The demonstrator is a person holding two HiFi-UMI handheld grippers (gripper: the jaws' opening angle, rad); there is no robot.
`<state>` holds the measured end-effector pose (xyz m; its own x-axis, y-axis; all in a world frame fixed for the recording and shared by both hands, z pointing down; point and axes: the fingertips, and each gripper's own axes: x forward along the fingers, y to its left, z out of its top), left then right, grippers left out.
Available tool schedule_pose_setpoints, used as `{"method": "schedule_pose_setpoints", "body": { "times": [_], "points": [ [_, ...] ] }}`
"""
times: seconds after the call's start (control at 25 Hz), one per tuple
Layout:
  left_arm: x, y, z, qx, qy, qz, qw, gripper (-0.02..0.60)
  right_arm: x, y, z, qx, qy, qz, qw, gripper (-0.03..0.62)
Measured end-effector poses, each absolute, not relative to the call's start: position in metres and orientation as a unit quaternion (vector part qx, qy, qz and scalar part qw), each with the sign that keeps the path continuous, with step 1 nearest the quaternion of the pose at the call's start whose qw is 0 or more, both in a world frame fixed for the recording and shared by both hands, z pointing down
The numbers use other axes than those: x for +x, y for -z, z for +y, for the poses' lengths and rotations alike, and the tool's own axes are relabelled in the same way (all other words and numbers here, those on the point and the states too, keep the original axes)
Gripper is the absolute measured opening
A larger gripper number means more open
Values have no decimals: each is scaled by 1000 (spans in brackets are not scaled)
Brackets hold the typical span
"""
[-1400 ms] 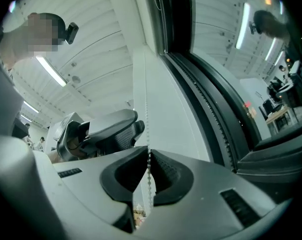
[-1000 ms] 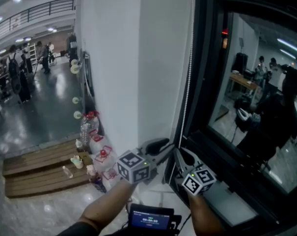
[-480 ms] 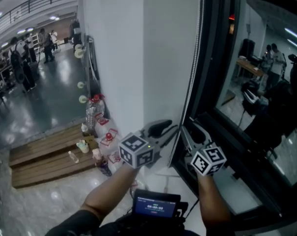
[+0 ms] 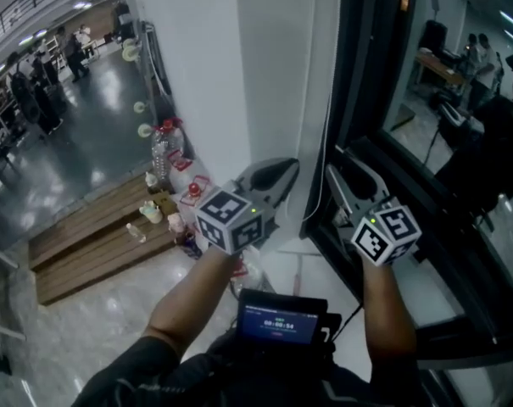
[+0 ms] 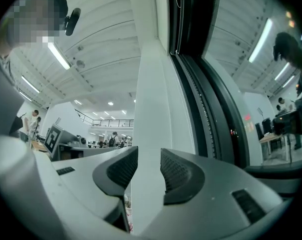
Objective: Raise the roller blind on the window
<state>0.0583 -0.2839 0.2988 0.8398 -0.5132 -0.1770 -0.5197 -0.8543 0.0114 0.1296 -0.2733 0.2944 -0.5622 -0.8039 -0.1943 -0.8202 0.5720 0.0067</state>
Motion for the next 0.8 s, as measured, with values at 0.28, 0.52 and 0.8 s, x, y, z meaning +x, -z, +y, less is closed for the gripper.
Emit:
{"method": "schedule_pose_setpoints", "body": {
  "times": [0.28,0.52,0.8],
  "points": [
    [51,-319,-269,-957,-45,286,33,-8,132,-298,-255,-461,-38,883,78,86],
    [57,-330,-246,-952,-12,303,39,-8,144,-312,-232,-468,-22,881,64,31],
    [49,-350,-219,-942,14,333,28,-8,136,-333,-208,-439,-17,898,24,20]
  ]
}}
